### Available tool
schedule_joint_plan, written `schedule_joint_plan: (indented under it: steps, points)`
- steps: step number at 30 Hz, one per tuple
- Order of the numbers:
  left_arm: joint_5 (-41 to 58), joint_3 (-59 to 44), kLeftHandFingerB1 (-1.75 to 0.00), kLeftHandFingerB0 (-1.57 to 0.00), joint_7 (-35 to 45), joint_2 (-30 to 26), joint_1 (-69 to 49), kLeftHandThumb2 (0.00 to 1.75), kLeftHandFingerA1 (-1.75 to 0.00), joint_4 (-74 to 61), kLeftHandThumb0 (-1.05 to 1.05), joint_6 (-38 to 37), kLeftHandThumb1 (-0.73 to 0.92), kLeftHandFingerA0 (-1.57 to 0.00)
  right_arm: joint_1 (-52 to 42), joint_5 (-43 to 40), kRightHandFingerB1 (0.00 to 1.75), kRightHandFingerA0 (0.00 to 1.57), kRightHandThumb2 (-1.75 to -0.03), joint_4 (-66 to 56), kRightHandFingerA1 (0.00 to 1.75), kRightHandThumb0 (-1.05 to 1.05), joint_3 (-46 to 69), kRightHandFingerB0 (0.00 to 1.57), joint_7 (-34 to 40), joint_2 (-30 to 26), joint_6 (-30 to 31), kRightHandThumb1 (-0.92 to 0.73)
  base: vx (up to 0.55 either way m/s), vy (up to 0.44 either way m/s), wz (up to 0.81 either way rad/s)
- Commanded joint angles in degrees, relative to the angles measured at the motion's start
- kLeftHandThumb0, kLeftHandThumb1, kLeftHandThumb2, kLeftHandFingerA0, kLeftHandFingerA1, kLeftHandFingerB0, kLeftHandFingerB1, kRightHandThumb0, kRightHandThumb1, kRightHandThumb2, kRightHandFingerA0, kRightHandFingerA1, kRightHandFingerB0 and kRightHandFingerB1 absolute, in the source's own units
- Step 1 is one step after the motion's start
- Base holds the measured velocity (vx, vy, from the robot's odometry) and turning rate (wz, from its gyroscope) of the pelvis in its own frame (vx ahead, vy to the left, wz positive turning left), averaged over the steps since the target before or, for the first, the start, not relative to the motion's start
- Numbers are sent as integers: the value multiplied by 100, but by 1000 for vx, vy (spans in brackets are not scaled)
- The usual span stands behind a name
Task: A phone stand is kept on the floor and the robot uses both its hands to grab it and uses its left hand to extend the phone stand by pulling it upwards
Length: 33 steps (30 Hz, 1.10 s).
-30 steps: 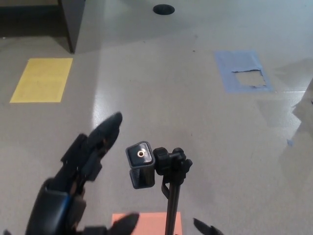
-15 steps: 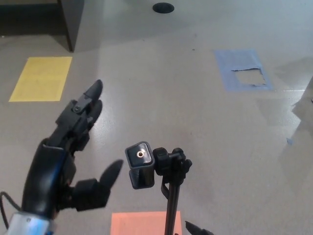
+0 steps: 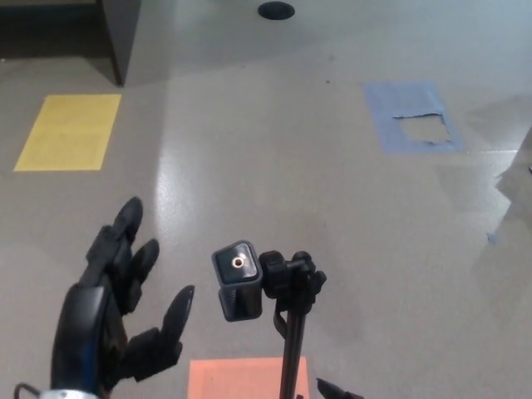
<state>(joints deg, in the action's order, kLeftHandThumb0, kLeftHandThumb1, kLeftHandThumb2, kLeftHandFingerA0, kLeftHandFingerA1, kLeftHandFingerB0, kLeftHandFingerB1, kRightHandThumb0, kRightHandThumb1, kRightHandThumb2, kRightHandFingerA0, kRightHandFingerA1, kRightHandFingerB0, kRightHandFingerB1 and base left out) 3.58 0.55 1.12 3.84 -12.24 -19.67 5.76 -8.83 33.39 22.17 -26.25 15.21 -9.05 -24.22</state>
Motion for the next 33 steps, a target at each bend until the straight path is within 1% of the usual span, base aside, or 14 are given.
schedule_joint_plan:
  steps: [1, 9, 10, 17, 18, 23, 24, 25, 26, 27, 30, 31, 32, 33]
  points:
    - [-114, 192, -11, -6, -209, 146, -249, 90, -38, 5, -88, 222, 50, -10, 216, -100, 40, 0, -106, 176, 36, -90, 215, 0, 26, -56, 67, -61, 0, 0, 0]
    - [-276, 708, -13, -7, -278, 226, -835, 91, -39, -128, -87, 88, 49, -10, 356, -201, 39, 0, -108, 496, 33, -94, 498, 0, 36, -76, -10, -65, 0, 0, 0]
    - [-241, 816, -5, -3, -229, 239, -935, 93, -41, -178, -90, 36, 51, -10, 400, -213, 0, 0, -64, 568, 0, -105, 545, 0, 68, -78, -14, -63, 0, 0, 0]
    - [-63, 1266, 0, 0, 9, 135, -1330, 98, -29, -481, -94, -55, 58, -12, 512, -280, 0, 0, -64, 782, 0, -105, 716, 0, 71, -68, -2, -64, 0, 0, 0]
    - [-53, 1357, -1, 0, 61, 106, -1344, 61, -28, -569, -95, 7, 72, -14, 491, -275, 1, 0, -66, 815, 0, -105, 720, 0, 118, -68, -68, -68, 0, 0, 0]
    - [-34, 1414, -1, 0, 66, 70, -1356, 61, -28, -626, -95, 46, 72, -14, 492, -276, 1, 0, -66, 851, 0, -105, 720, 0, 147, -68, -112, -68, 0, 0, 0]
    - [-141, 1396, 0, 0, 48, 23, -1148, 101, -20, -596, -97, 193, 61, -9, 518, -292, 0, 0, -65, 901, 0, -105, 730, 0, 169, -73, -159, -66, 0, 0, 0]
    - [-201, 1362, 0, 0, 34, -19, -960, 101, -26, -522, -97, 310, 60, -14, 500, -302, 47, 0, -109, 903, 42, -95, 738, 0, 163, -90, -162, -61, 0, 0, 0]
    - [-220, 1325, 0, 0, 28, -44, -835, 101, -26, -444, -97, 380, 60, -14, 463, -306, 47, 0, -109, 878, 42, -95, 743, 0, 143, -109, -141, -61, 0, 0, 0]
    - [-183, 1189, 0, 0, 74, -129, -560, 101, -27, -278, -97, 486, 58, -5, 427, -323, 47, 0, -109, 789, 42, -98, 756, 0, 82, -139, -110, -62, 0, 0, 0]
    - [-143, 1131, 0, 0, 85, -183, -422, 101, -27, -193, -97, 536, 58, -5, 411, -332, 47, 0, -109, 744, 42, -98, 762, 0, 54, -151, -94, -62, 0, 0, 0]
    - [-98, 966, 0, 0, 123, -265, -105, 99, -26, -3, -94, 707, 54, -5, 394, -392, 0, 0, -65, 697, 0, -105, 804, 0, 29, -168, -119, -68, 0, 0, 0]
    - [-75, 896, 0, 0, 139, -303, 34, 99, -26, 81, -94, 782, 54, -5, 387, -418, 0, 0, -65, 675, 0, -105, 822, 0, 17, -175, -129, -68, 0, 0, 0]
    - [-126, 844, 0, 0, 149, -391, 192, 83, -28, 180, -98, 857, 48, -6, 365, -437, 0, 0, -66, 590, 0, -105, 846, 0, -21, -178, -65, -68, 0, 0, 0]
